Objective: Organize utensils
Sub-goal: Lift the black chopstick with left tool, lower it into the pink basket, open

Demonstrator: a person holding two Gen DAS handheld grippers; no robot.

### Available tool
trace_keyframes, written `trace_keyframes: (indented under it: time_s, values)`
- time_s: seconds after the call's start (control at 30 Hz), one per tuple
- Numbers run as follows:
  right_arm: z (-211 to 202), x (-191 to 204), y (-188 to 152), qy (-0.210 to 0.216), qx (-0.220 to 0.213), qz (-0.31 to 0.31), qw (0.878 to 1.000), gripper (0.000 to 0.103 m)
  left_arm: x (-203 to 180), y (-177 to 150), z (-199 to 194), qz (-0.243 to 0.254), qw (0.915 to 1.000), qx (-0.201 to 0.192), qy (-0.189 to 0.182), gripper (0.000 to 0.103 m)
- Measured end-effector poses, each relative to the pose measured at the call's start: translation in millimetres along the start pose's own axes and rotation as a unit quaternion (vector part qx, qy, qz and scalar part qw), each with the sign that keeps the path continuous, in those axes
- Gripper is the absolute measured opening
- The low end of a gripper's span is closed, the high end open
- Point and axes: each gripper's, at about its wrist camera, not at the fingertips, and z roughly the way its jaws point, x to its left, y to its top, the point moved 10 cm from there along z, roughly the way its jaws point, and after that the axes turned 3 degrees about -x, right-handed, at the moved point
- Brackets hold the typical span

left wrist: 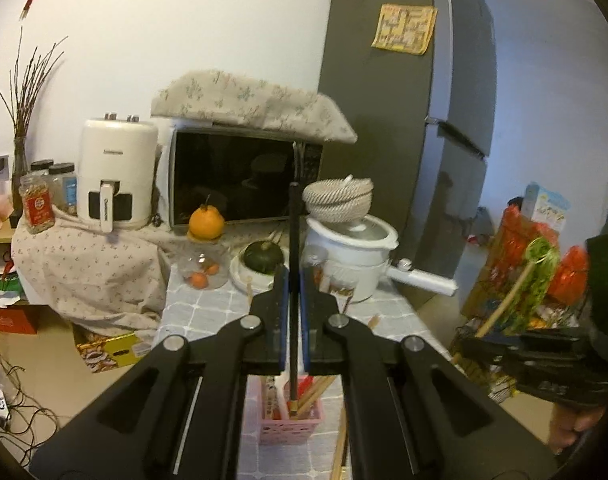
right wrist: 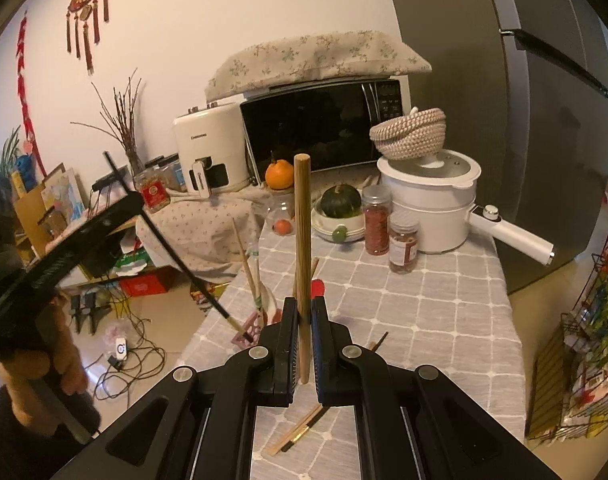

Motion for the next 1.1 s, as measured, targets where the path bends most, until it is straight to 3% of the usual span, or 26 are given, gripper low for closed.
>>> trace_keyframes:
  time_s: [0.27, 0.7, 1.03, 1.1]
  values:
    - [9, 0, -12, 0.000, 0.018, 0.002, 1.000, 0.007, 14, -13, 25, 0.007, 0.9993, 0.002, 0.036, 0.006]
    - [14, 5, -11, 0.012, 0.017, 0.009, 1.000, 0.007, 12, -52, 64, 0.017, 0.9959, 0.079, 0.040, 0.006]
    - [21, 6, -6, 0.017, 0.010, 0.017, 1.000, 0.007, 7, -56, 71, 0.029, 0.9954, 0.084, 0.034, 0.006]
    - [22, 6, -5, 0.017, 0.007, 0.020, 1.000, 0.007, 7, -53, 68, 0.026, 0.9958, 0.082, 0.032, 0.011]
